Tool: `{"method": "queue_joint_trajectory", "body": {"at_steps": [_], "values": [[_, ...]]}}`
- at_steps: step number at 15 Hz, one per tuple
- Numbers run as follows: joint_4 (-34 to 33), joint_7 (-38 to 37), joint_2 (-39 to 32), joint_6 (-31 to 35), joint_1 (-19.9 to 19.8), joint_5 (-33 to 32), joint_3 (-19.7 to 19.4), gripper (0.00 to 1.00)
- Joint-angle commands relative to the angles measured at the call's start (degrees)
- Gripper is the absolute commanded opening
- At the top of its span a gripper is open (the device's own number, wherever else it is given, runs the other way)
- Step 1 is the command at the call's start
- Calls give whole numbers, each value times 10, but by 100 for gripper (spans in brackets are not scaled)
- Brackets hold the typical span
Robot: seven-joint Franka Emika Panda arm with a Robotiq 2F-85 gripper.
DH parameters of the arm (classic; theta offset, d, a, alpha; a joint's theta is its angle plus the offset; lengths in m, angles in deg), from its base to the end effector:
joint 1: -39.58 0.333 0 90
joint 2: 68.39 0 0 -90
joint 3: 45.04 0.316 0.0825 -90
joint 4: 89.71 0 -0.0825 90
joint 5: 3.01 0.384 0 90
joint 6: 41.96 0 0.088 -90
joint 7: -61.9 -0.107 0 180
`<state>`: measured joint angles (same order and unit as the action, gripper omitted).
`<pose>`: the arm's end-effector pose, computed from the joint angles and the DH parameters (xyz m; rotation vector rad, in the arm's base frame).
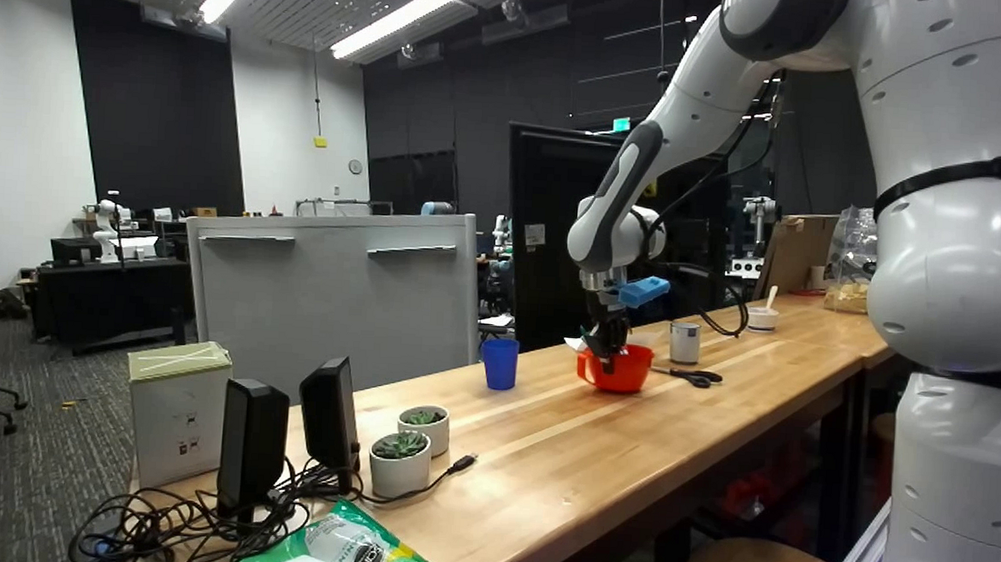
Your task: Move the orange cup to the left
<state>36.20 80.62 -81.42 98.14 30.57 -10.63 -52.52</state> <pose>0.5335 -0.1577 0.2828 3.0171 0.2173 -0.0230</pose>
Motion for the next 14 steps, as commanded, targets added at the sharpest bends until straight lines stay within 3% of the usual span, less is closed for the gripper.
{"method": "queue_joint_trajectory", "body": {"at_steps": [1, 4, 8, 14], "values": [[21, -27, 26, 16, 8, -27, -1, 5], [31, -72, 38, 36, 19, -73, -7, 0], [43, -123, 50, 51, 31, -123, -9, 3], [69, -148, 83, 52, 42, -144, -1, 3]]}}
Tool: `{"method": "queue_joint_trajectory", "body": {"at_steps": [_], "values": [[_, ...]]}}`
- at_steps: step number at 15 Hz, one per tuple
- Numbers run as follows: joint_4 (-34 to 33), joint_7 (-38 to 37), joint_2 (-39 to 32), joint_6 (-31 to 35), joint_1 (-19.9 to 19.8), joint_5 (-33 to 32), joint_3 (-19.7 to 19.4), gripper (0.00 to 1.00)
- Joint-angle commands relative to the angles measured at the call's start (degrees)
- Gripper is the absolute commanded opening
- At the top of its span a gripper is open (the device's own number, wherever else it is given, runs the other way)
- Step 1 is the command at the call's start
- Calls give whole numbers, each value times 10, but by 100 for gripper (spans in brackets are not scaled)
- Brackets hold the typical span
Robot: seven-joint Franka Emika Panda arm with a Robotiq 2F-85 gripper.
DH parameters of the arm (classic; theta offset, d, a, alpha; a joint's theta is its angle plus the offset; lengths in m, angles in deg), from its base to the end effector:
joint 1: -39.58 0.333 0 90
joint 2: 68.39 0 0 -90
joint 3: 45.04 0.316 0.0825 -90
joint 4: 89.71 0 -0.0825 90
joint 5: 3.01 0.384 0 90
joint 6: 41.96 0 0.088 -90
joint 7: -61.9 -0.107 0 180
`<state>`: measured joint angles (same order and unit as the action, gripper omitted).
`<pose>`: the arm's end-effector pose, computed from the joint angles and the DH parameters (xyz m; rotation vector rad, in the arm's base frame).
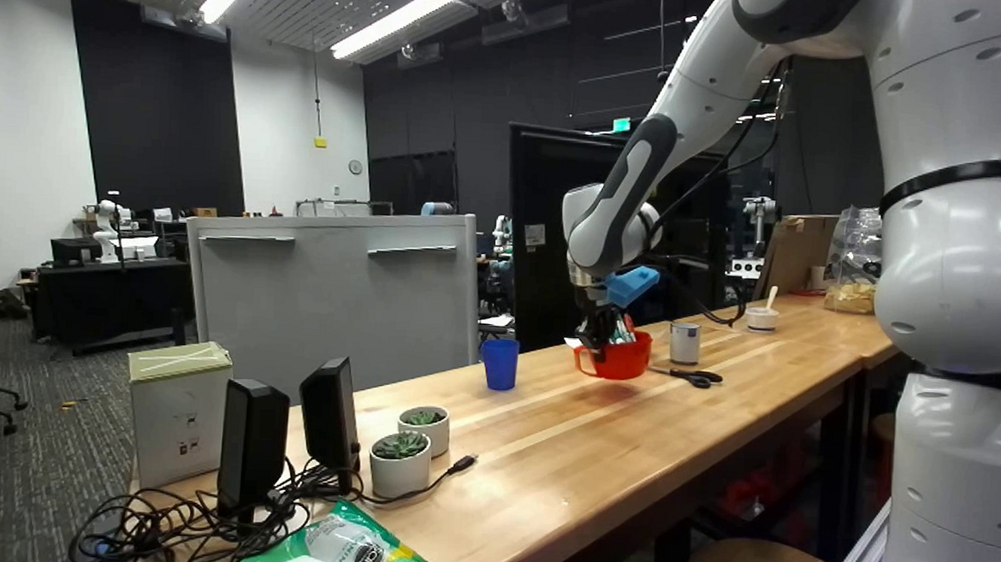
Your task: Move the orange cup to the left
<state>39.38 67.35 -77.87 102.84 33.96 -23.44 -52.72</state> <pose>0.5342 -0.1223 0.3013 2.8759 0.2125 0.0942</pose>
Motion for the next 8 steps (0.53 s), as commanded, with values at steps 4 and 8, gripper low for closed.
{"method": "queue_joint_trajectory", "body": {"at_steps": [4, 8], "values": [[93, -19, 108, 1, 19, -21, 11, 3], [176, -64, 184, 8, 31, -34, 37, 3]]}}
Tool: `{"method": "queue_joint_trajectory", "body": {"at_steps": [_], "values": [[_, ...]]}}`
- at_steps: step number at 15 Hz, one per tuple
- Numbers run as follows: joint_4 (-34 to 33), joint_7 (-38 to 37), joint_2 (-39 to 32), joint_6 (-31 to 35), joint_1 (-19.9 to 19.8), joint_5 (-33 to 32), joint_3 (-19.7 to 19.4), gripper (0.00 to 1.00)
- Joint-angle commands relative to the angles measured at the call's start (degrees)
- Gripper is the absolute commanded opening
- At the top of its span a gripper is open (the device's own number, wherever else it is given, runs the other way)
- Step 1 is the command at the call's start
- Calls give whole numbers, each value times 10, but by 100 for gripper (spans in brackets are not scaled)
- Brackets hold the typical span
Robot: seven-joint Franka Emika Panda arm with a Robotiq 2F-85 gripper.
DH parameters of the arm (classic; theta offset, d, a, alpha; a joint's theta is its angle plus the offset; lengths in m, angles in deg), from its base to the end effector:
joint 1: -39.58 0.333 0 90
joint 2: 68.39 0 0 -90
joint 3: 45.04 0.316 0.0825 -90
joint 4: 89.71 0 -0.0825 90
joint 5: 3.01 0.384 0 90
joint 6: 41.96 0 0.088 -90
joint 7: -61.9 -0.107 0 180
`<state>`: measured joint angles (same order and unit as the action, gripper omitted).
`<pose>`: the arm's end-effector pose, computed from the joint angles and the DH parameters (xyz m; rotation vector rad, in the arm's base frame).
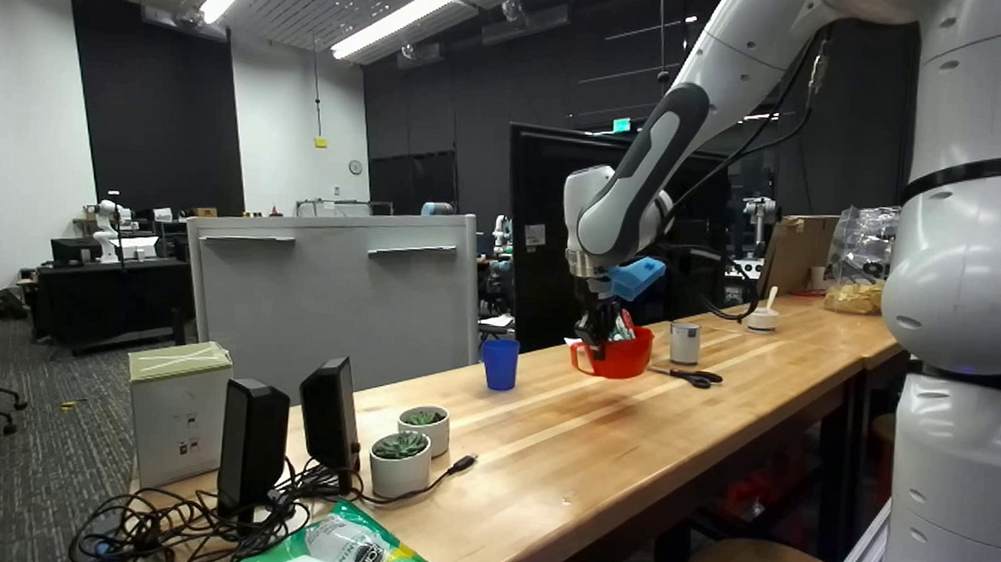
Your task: Move the orange cup to the left
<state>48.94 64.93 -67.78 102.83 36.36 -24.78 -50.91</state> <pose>0.4910 -0.0747 0.3230 2.8791 0.2788 0.1318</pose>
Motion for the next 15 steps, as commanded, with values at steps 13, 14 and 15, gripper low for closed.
{"method": "queue_joint_trajectory", "body": {"at_steps": [13, 14, 15], "values": [[207, -181, 167, 82, 82, 2, 203, 3], [209, -189, 170, 83, 84, -1, 214, 3], [207, -192, 168, 83, 87, -2, 222, 3]]}}
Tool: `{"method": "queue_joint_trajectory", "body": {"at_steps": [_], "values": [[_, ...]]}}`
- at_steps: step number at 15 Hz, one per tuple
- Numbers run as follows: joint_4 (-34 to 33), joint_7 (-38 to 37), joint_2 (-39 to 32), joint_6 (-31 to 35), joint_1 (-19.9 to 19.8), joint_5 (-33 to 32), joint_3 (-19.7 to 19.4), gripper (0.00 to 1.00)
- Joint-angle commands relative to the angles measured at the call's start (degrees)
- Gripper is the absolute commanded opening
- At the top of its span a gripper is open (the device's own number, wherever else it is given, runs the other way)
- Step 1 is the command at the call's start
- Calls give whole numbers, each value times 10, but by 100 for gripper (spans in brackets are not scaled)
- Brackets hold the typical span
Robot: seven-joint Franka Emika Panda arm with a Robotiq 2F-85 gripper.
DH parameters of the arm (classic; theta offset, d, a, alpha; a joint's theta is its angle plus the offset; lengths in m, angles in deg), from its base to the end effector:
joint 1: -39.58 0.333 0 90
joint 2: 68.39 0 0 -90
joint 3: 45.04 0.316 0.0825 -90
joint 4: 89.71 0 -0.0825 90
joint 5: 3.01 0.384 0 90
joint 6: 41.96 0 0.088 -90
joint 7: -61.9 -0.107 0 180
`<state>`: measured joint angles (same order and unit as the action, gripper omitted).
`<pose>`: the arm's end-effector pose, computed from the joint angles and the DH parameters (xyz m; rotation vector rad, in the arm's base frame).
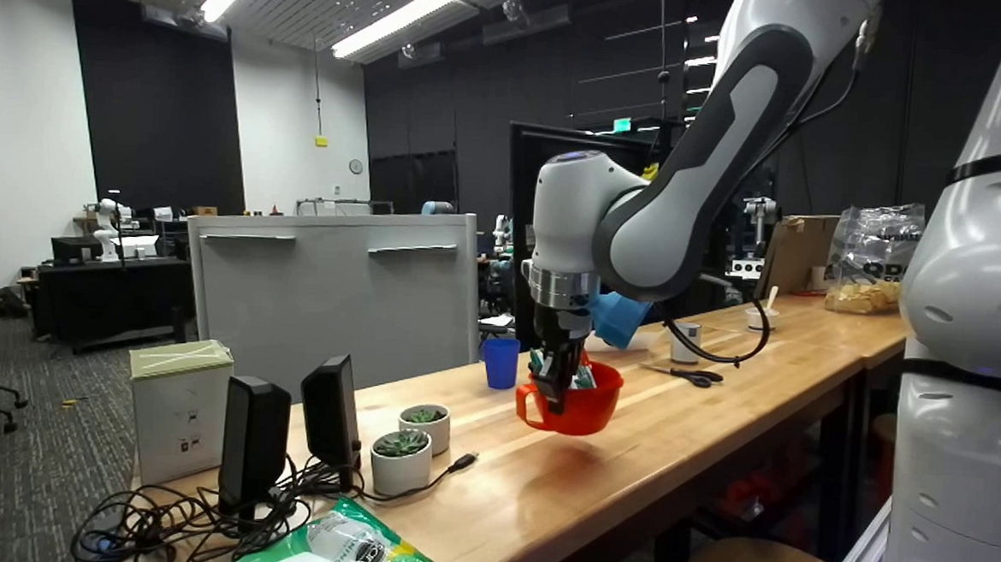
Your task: Move the orange cup to the left
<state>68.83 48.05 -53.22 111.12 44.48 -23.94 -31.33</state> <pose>0.3728 0.1317 0.3054 2.8678 0.5725 0.3149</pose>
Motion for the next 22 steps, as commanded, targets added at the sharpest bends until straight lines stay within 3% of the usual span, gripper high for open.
{"method": "queue_joint_trajectory", "body": {"at_steps": [1, 19, 20, 21, 22], "values": [[7, -25, 20, 3, 8, -10, 32, 3], [-9, -22, -51, 23, -2, -16, 26, 3], [-9, -23, -51, 24, -2, -17, 25, 24], [-9, -24, -51, 27, -6, -18, 29, 36], [-9, -24, -48, 27, -7, -18, 28, 41]]}}
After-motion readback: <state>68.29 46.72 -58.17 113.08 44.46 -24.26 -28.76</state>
